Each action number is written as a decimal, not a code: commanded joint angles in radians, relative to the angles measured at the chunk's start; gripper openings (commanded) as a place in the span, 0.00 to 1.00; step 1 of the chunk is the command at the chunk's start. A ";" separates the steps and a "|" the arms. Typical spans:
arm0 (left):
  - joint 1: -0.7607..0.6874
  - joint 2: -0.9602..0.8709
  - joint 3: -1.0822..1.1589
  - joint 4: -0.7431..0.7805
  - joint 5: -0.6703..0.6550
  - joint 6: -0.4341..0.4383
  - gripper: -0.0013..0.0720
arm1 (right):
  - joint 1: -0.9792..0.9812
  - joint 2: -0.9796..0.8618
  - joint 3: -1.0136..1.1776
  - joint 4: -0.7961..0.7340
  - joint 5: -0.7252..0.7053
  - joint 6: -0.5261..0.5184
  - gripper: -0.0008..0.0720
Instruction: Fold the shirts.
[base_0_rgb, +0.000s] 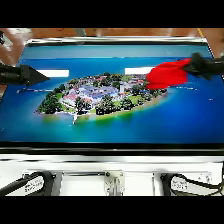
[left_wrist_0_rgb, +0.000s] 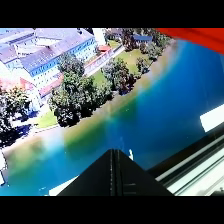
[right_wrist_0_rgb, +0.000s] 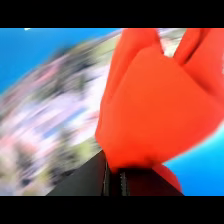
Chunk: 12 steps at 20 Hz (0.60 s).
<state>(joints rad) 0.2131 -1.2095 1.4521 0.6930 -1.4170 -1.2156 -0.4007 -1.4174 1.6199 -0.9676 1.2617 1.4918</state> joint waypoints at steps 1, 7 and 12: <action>-0.008 0.001 0.000 0.000 -0.046 -0.002 0.07 | -0.235 -0.015 0.035 -0.204 0.206 0.043 0.09; -0.008 0.002 0.000 0.000 -0.129 -0.085 0.07 | -0.556 -0.043 -0.203 -0.426 0.237 -0.040 0.09; -0.021 0.002 0.000 0.000 -0.137 -0.110 0.07 | -0.858 -0.043 -0.453 -0.391 0.171 -0.042 0.09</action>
<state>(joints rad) 0.2008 -1.2087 1.4521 0.6926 -1.5425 -1.3064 -1.0946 -1.4590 1.2987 -1.3602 1.4658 1.4540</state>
